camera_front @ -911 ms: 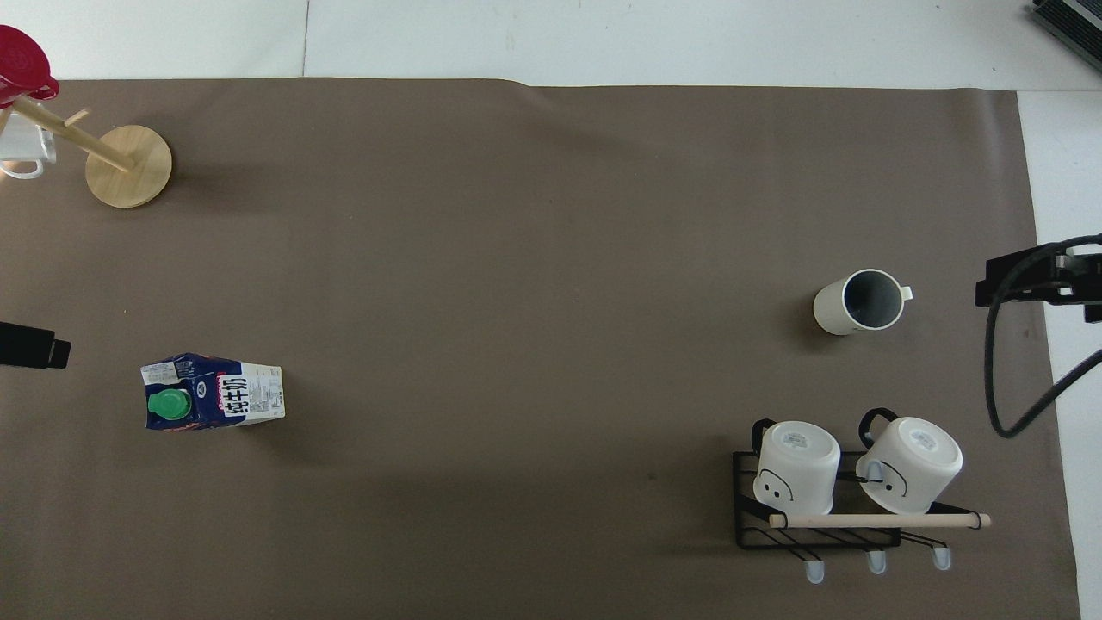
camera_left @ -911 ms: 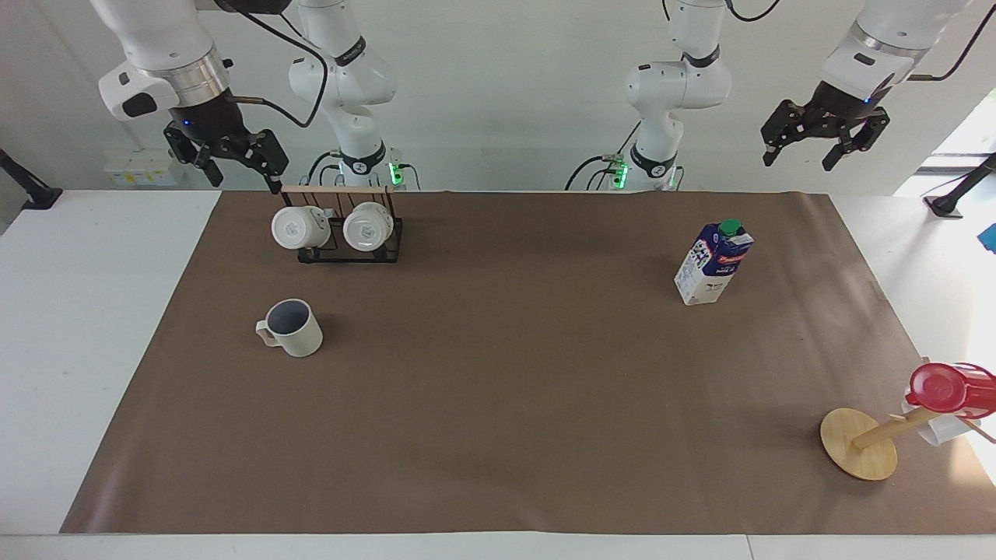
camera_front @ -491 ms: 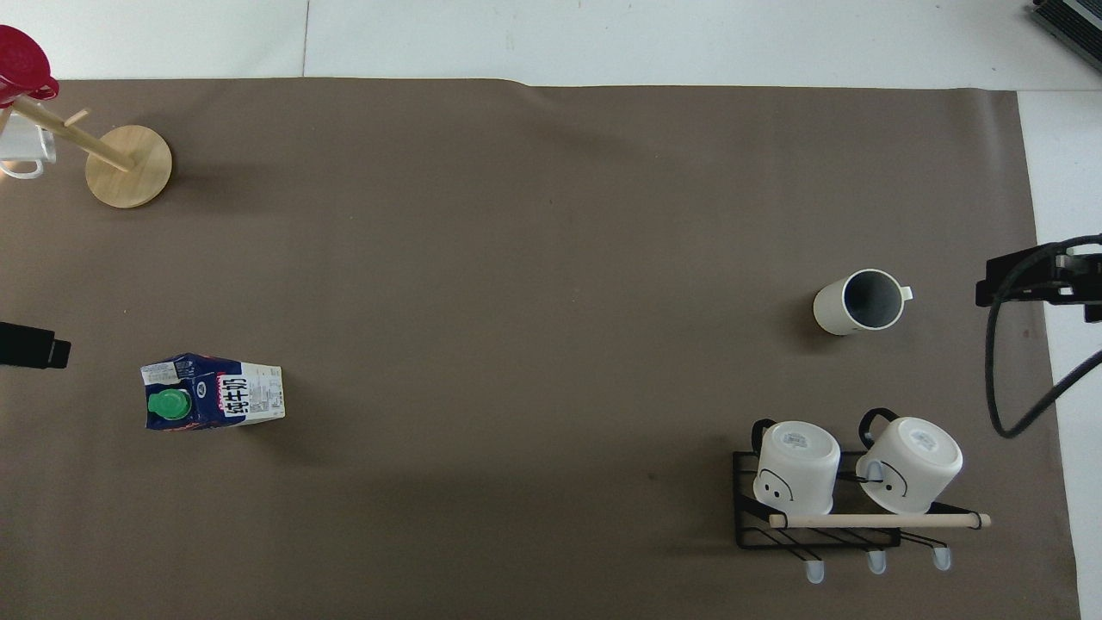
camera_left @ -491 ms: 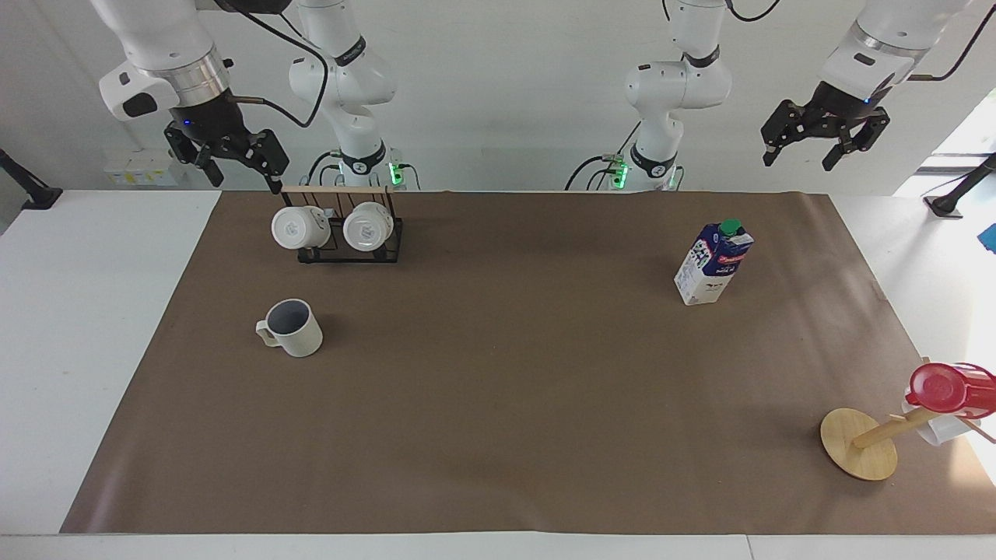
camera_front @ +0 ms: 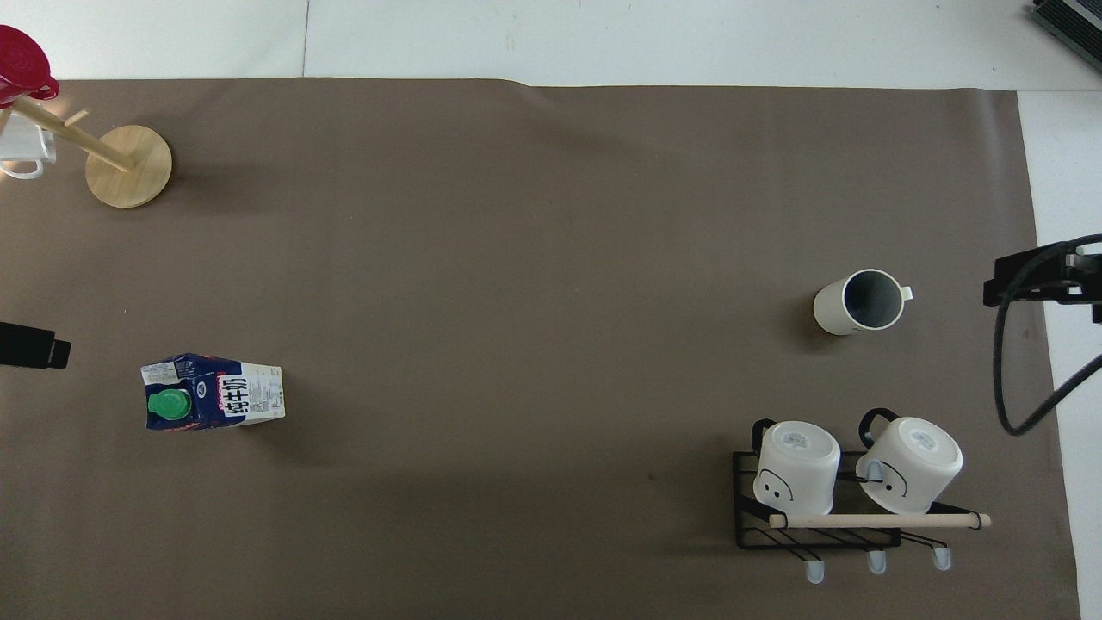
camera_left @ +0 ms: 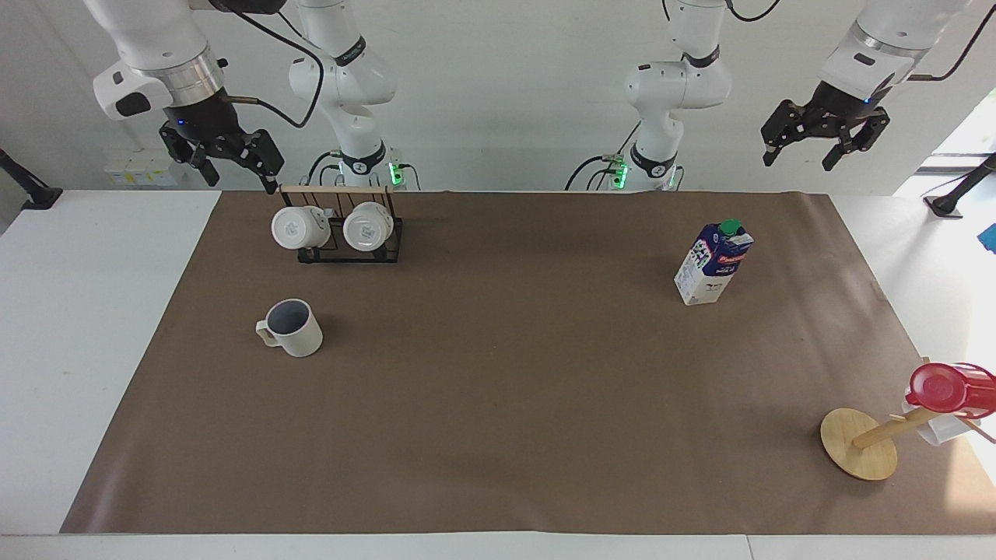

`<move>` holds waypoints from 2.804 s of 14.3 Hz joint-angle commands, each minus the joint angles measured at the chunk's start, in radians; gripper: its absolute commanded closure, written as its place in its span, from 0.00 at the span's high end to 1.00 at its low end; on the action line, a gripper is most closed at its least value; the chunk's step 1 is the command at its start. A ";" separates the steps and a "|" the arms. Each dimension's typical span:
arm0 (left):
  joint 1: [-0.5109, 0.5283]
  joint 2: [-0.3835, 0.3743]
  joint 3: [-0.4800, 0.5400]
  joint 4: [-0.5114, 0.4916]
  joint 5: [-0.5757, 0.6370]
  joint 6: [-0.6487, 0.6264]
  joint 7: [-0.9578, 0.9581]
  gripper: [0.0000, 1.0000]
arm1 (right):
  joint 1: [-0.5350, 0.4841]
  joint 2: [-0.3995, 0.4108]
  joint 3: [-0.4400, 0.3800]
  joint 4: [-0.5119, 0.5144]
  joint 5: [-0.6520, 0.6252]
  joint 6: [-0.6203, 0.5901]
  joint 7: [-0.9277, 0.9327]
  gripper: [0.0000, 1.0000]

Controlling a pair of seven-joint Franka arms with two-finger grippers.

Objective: Place cup and milk on table

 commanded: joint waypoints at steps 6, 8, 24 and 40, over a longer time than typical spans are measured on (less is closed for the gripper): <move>0.012 0.008 -0.005 0.022 0.005 -0.024 0.016 1.00 | -0.013 0.003 0.005 0.015 0.019 -0.013 -0.023 1.00; 0.012 0.008 -0.005 0.022 0.005 -0.024 0.016 1.00 | -0.013 0.003 0.005 0.015 0.019 -0.013 -0.023 1.00; 0.012 0.006 -0.005 0.022 0.005 -0.024 0.016 1.00 | -0.013 0.003 0.005 0.015 0.019 -0.013 -0.023 1.00; -0.005 0.006 -0.016 0.022 -0.002 -0.035 -0.001 1.00 | -0.013 -0.006 -0.002 -0.065 0.007 0.108 -0.032 1.00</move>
